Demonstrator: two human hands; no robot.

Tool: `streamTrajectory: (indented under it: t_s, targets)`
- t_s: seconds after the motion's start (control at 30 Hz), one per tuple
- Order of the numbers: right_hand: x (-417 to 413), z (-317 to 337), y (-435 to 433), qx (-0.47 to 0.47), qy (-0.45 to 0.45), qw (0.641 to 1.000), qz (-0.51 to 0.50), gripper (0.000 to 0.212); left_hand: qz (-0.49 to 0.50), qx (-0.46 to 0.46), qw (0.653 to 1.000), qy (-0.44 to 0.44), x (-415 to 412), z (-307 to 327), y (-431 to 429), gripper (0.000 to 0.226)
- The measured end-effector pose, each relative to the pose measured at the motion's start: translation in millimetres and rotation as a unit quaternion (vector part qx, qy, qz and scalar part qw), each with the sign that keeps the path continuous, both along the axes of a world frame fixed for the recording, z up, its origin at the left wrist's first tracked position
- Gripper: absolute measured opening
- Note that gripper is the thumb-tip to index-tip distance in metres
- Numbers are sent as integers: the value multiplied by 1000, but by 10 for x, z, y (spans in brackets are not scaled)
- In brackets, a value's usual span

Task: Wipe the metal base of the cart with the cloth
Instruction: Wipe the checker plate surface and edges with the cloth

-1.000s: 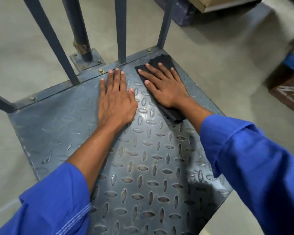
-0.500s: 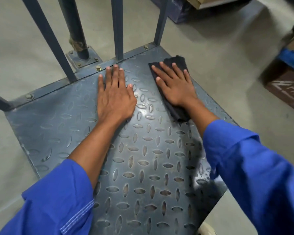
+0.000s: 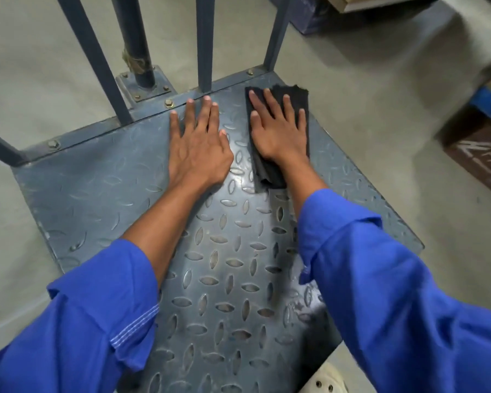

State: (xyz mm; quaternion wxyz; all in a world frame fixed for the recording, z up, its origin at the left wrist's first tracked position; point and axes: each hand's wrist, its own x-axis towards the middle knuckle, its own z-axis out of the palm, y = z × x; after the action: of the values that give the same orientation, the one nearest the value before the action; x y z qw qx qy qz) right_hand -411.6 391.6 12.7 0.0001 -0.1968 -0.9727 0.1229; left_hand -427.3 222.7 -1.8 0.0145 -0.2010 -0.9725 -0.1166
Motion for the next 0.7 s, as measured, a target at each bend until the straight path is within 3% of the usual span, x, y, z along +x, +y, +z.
streamTrajectory:
  t_s: [0.23,0.47,0.57,0.7]
  targets:
    - [-302,127,-33,-2,-43,995,87,56,-16,0,1000,-11,-5,37,-29,64]
    - [668,32,82,-16,-5,999,-51,57,-57,-26,998,-30,123,82,-15,66]
    - [1144,-45,-288,-11,20,999,-47,55,-83,-36,996,-27,217,61,46,66]
    - [839,-52,-97,-17,24,999,-46,56,-99,-28,994,-32,273,16,56,65]
